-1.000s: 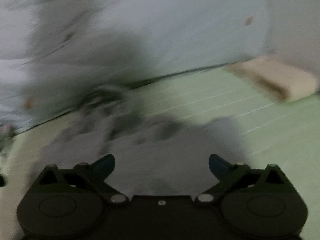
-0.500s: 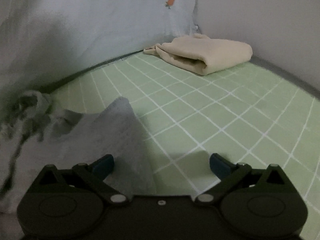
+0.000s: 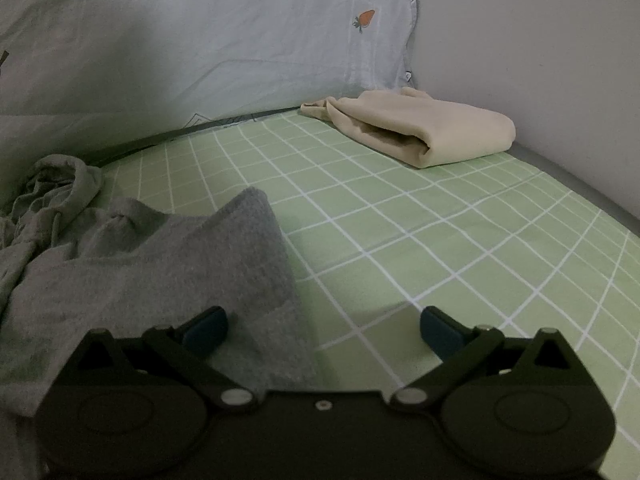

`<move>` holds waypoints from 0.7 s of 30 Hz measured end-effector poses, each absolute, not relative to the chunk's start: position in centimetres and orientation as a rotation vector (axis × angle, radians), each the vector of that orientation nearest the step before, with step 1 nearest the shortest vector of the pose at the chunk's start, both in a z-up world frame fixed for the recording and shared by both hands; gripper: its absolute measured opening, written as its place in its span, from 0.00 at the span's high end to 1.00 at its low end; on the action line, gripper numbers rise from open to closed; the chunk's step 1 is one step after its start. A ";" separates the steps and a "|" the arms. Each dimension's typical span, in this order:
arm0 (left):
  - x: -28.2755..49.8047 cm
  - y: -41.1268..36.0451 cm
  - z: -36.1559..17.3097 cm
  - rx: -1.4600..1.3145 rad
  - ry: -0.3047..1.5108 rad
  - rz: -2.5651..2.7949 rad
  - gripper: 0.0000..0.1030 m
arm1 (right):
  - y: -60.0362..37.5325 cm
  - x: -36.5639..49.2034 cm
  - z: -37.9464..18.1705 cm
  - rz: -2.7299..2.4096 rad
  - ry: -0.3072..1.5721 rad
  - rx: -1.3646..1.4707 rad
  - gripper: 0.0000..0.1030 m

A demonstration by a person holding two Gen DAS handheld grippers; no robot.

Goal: Fold clothes

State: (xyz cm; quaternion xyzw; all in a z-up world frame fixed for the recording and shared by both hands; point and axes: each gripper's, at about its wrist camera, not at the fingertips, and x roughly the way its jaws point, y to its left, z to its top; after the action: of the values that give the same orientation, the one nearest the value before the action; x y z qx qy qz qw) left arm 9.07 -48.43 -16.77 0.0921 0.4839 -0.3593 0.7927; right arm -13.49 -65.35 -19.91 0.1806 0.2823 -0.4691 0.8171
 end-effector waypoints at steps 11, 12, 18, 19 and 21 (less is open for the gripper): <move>9.9 -47.5 -16.2 0.137 1.034 -0.779 0.84 | -65.3 -13.4 -19.9 -1.004 0.604 0.385 0.00; 10.0 -47.3 -16.1 0.126 1.033 -0.783 0.85 | -65.3 -13.4 -19.9 -1.004 0.605 0.385 0.00; 8.9 -46.5 -13.8 0.097 0.952 -0.811 0.88 | -65.4 -13.3 -18.8 -1.034 0.639 0.438 0.00; 8.7 -46.2 -13.3 0.094 0.936 -0.814 0.88 | -65.4 -13.4 -18.4 -1.047 0.642 0.457 0.00; 8.4 -45.7 -12.4 0.095 0.893 -0.819 0.88 | -64.7 -13.6 -17.5 -1.042 0.605 0.449 0.00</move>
State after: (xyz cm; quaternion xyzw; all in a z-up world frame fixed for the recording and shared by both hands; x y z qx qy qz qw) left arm 8.38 -45.68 -12.43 0.0446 0.4196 -0.3849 0.8209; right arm -13.65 -64.65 -17.46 0.2096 0.2820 -0.4860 0.8002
